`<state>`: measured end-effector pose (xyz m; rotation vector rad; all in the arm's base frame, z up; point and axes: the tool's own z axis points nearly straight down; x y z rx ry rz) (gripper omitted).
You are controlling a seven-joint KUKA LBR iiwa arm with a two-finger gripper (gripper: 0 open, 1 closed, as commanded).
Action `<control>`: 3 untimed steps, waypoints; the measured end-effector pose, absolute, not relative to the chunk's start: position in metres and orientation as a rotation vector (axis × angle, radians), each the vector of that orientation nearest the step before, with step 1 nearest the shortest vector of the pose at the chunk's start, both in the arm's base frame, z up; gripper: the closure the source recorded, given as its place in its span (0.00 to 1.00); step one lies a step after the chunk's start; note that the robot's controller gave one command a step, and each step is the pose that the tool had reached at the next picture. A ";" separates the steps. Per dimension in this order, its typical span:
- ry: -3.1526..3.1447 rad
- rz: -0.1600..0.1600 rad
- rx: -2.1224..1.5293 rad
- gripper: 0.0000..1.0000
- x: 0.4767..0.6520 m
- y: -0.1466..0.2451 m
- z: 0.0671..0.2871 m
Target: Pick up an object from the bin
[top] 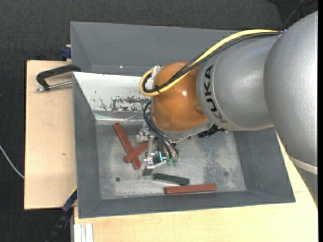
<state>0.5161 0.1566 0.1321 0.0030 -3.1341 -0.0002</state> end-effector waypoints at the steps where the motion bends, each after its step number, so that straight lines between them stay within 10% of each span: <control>1: -3.142 -0.002 0.001 0.00 0.518 0.156 0.136; 3: -3.143 -0.001 0.035 0.00 0.518 0.154 0.094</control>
Offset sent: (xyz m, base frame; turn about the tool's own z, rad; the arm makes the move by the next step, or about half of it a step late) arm 0.0114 -0.0410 -0.0621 0.1261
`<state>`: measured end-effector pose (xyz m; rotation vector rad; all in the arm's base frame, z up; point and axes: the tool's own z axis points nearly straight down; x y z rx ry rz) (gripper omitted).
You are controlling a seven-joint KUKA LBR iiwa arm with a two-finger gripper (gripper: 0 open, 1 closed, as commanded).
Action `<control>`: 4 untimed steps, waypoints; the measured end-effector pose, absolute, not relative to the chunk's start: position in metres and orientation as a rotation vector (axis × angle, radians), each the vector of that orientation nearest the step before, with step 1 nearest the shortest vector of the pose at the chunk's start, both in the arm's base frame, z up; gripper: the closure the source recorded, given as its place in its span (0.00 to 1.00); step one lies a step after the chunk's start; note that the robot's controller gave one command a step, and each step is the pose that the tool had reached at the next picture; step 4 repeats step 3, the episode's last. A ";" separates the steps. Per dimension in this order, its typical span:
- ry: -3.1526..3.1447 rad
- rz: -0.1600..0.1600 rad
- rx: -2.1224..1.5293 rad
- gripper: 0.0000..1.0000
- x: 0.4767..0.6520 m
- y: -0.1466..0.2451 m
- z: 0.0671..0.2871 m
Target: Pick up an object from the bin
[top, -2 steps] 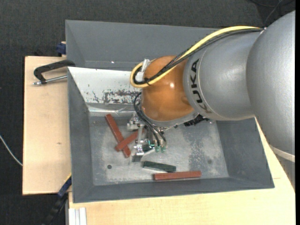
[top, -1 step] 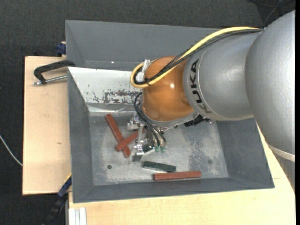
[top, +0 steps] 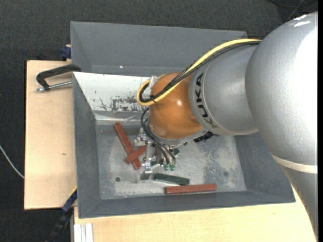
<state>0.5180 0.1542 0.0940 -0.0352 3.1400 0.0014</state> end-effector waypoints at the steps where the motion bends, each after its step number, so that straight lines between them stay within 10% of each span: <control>1: 3.141 0.010 0.065 1.00 0.515 0.107 0.077; 2: 3.141 0.011 0.065 1.00 0.515 0.107 0.077; 3: 3.134 0.004 0.005 1.00 0.524 0.116 0.223; 4: 3.134 0.004 0.005 1.00 0.524 0.116 0.223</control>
Offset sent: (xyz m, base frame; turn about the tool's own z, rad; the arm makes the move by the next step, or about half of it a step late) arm 0.0000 0.0000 0.0000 0.0000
